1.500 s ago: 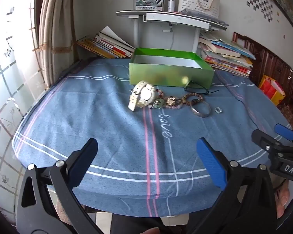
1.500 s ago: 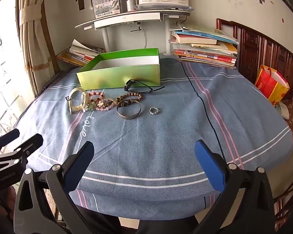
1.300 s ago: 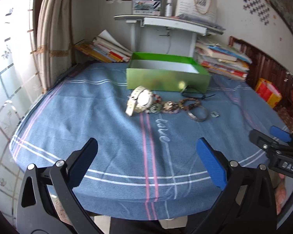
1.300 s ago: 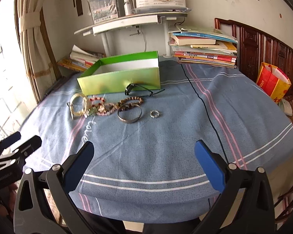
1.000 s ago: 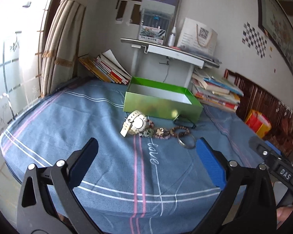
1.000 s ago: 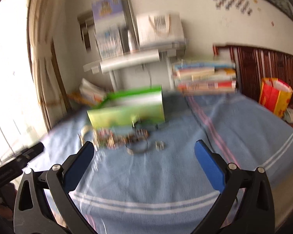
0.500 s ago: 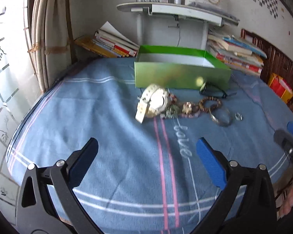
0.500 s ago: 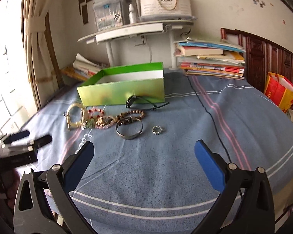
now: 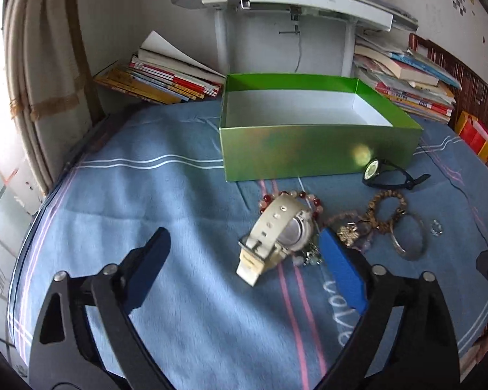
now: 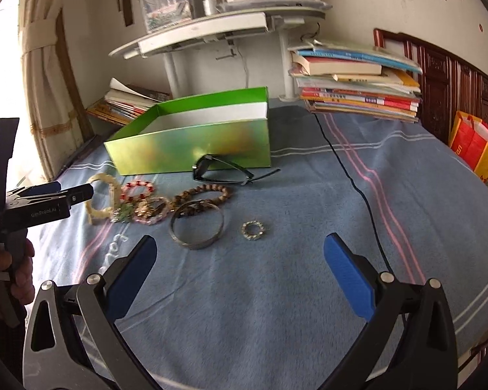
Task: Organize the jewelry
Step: 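Reach the left gripper to the white wristwatch and grasp its strap, then grasp the small gold ring with the right gripper while left holds the watch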
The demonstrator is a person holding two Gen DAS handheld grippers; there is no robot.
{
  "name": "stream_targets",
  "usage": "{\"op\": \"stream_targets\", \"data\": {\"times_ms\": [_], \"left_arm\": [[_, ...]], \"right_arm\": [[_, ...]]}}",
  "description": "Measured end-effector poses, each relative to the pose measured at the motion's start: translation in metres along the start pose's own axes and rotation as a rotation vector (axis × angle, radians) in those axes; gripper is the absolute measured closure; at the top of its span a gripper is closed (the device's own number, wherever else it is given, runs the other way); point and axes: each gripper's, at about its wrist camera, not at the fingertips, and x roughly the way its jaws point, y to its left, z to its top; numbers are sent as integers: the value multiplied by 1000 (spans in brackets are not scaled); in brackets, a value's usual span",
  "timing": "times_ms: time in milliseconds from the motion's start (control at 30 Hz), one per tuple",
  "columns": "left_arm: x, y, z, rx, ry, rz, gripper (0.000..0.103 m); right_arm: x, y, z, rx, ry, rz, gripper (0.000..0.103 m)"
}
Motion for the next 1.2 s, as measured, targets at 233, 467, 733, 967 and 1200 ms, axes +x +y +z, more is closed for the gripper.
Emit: {"op": "stream_targets", "data": {"times_ms": [233, 467, 733, 967, 1200], "left_arm": [[25, -8, 0, 33, 54, -79, 77], [-1, -6, -9, 4, -27, -131, 78], [-32, 2, -19, -40, -95, -148, 78], [-47, 12, -19, -58, -134, -144, 78], [-74, 17, -22, -63, -171, -159, 78]], "right_arm": [[32, -19, 11, 64, 71, -10, 3], [63, -11, 19, -14, 193, -48, 30], [85, -2, 21, -70, 248, -96, 51], [82, 4, 21, -98, 252, -64, 82], [37, 8, 22, -72, 115, -17, 82]]}}
